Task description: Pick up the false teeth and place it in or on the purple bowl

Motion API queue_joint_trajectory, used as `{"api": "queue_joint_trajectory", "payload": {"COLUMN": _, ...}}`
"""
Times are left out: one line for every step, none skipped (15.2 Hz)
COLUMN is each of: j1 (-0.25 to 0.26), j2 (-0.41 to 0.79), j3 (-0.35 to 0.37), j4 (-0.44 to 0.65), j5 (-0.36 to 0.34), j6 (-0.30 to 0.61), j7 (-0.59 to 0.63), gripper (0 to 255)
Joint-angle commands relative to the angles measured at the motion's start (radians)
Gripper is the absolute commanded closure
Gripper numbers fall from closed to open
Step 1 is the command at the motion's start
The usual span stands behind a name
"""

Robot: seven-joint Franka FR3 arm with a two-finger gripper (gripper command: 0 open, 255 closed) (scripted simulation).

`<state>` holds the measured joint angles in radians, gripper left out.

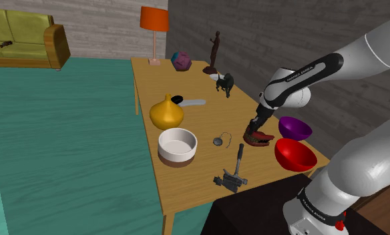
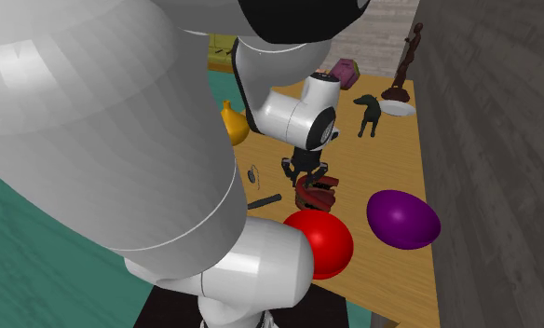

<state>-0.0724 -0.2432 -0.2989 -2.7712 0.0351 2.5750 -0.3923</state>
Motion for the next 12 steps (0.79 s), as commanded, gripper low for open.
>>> {"api": "queue_joint_trajectory", "payload": {"j1": 0.000, "j2": 0.000, "j3": 0.000, "j4": 0.000, "j5": 0.000, "j6": 0.000, "j7": 0.000, "gripper": 255}}
{"api": "queue_joint_trajectory", "payload": {"j1": 0.000, "j2": 0.000, "j3": 0.000, "j4": 0.000, "j5": 0.000, "j6": 0.000, "j7": 0.000, "gripper": 255}}
{"api": "queue_joint_trajectory", "payload": {"j1": 0.000, "j2": 0.000, "j3": 0.000, "j4": -0.001, "j5": 0.000, "j6": 0.000, "j7": 0.000, "gripper": 255}}
{"api": "queue_joint_trajectory", "payload": {"j1": 0.000, "j2": 0.000, "j3": 0.000, "j4": -0.001, "j5": 0.000, "j6": 0.000, "j7": 0.000, "gripper": 255}}
{"api": "queue_joint_trajectory", "payload": {"j1": 0.000, "j2": 0.000, "j3": 0.000, "j4": -0.001, "j5": 0.000, "j6": 0.000, "j7": 0.000, "gripper": 255}}
{"api": "queue_joint_trajectory", "payload": {"j1": 0.000, "j2": 0.000, "j3": 0.000, "j4": -0.001, "j5": 0.000, "j6": 0.000, "j7": 0.000, "gripper": 255}}
{"api": "queue_joint_trajectory", "payload": {"j1": 0.000, "j2": 0.001, "j3": 0.000, "j4": 0.000, "j5": 0.000, "j6": 0.000, "j7": 0.000, "gripper": 255}}
{"api": "queue_joint_trajectory", "payload": {"j1": -0.004, "j2": -0.015, "j3": 0.003, "j4": 0.003, "j5": -0.007, "j6": -0.018, "j7": 0.006, "gripper": 255}}
{"api": "queue_joint_trajectory", "payload": {"j1": -0.007, "j2": -0.029, "j3": 0.006, "j4": 0.007, "j5": -0.014, "j6": -0.036, "j7": 0.013, "gripper": 255}}
{"api": "queue_joint_trajectory", "payload": {"j1": -0.011, "j2": -0.044, "j3": 0.009, "j4": 0.010, "j5": -0.020, "j6": -0.053, "j7": 0.018, "gripper": 255}}
{"api": "queue_joint_trajectory", "payload": {"j1": -0.014, "j2": -0.058, "j3": 0.011, "j4": 0.014, "j5": -0.026, "j6": -0.071, "j7": 0.023, "gripper": 255}}
{"api": "queue_joint_trajectory", "payload": {"j1": -0.017, "j2": -0.072, "j3": 0.014, "j4": 0.019, "j5": -0.031, "j6": -0.089, "j7": 0.028, "gripper": 255}}
